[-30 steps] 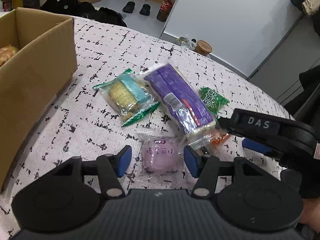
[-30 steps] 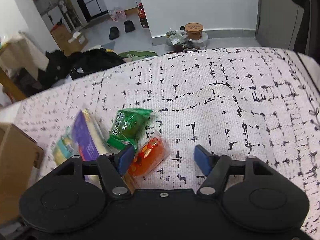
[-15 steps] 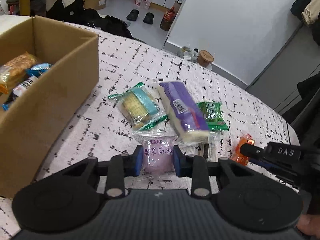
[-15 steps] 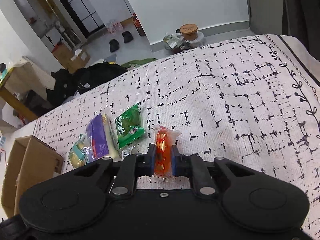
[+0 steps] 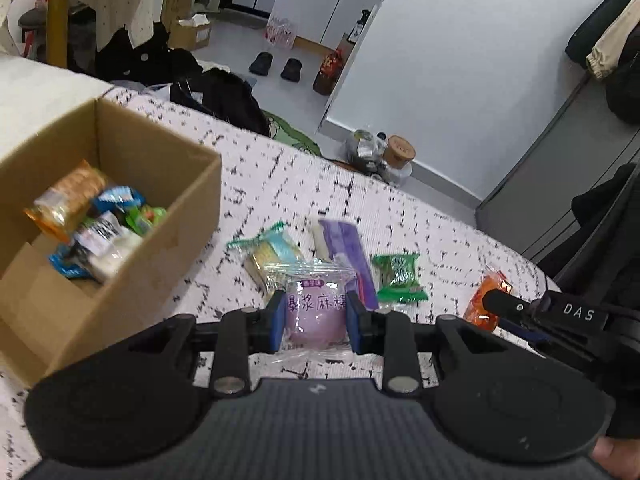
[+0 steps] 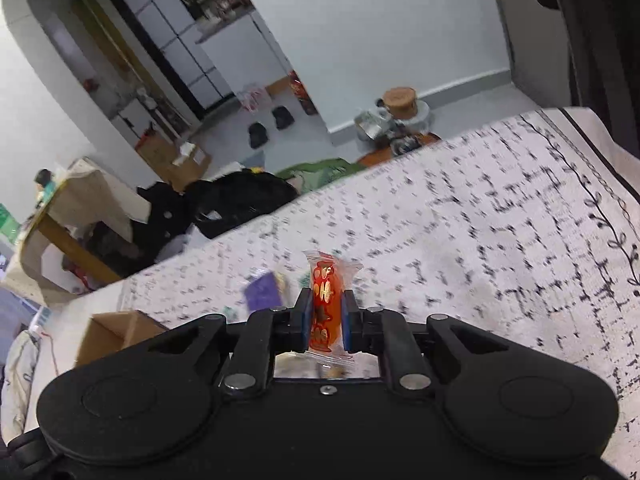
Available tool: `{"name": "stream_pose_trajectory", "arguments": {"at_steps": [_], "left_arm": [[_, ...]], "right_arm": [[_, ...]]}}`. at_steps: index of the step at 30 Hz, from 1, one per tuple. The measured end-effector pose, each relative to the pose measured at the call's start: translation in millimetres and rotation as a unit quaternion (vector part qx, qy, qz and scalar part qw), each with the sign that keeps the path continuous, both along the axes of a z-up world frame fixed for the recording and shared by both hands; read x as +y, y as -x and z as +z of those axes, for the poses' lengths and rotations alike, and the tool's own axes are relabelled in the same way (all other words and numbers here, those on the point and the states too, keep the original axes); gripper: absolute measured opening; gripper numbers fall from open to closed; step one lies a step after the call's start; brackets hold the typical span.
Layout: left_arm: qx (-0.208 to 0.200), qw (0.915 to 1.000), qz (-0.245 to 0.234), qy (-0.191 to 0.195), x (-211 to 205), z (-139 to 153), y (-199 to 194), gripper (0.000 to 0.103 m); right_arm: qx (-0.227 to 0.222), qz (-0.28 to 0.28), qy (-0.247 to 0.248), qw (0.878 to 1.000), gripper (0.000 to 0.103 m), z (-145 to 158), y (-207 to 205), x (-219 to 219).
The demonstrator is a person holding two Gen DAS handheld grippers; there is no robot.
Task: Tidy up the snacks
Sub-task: 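Carry both packets over the box and open both tools to release them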
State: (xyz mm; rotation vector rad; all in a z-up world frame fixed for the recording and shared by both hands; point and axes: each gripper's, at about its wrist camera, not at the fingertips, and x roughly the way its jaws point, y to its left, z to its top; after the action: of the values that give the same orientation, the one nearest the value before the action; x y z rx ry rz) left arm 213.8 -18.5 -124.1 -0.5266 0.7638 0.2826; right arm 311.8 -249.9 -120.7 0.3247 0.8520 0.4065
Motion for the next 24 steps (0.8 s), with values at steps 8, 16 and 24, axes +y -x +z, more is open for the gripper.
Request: {"name": "stream_pose_trajectory", "arguments": {"at_steps": [8,16,24], "left_arm": [[-0.021,0.9996,0.014,-0.010,18.0,25.7,15.9,0.030],[-0.038,0.9987,0.028,-0.015,40.9,50.7,33.8,0.030],[-0.049,0.9972,0.050,-0.028,72.0,66.4,55.7,0.030]], "right_arm": [[-0.027,0.026,-0.022,0.999,0.014,22.5,9.7,23.1],[-0.044,0.056,-0.037,0.997,0.014,38.2,21.6,55.5],[-0.059,0.097,-0.039,0.993,0.014,50.0,41.1,91.8]]}}
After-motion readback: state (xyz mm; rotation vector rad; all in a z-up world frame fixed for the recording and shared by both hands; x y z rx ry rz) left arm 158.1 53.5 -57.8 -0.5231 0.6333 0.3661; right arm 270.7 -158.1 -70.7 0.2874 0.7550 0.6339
